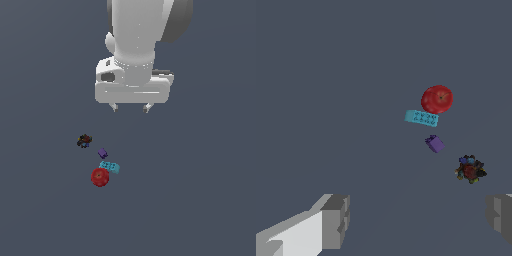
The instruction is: Pick up a designated object from a clutter of objects.
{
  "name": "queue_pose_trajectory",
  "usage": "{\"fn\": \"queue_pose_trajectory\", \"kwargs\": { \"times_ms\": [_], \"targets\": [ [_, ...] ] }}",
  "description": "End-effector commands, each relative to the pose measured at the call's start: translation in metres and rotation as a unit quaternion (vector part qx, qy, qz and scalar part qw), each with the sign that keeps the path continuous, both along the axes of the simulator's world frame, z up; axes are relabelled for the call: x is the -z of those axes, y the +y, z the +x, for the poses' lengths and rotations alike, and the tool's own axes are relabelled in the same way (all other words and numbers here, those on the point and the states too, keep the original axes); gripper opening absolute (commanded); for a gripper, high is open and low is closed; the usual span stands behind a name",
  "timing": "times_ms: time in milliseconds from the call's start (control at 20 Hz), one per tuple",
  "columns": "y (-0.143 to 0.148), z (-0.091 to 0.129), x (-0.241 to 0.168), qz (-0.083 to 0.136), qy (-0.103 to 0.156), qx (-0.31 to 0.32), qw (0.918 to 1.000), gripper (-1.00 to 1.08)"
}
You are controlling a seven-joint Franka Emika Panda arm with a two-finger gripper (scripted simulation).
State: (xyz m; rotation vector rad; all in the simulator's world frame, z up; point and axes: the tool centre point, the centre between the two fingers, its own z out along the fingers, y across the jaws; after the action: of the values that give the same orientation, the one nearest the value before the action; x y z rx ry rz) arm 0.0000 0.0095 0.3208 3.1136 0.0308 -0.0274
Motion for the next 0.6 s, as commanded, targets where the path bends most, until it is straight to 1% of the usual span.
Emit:
{"fn": "queue_pose_trajectory", "kwargs": {
  "times_ms": [0,300,550],
  "targets": [
    [-0.002,0.0,-0.002,-0.001,0.001,0.002,1.0,1.0],
    [-0.003,0.002,0.003,0.0,0.001,-0.005,1.0,1.0],
    [-0.01,0.006,0.016,0.001,0.001,-0.022,0.9998,1.0]
  ]
}}
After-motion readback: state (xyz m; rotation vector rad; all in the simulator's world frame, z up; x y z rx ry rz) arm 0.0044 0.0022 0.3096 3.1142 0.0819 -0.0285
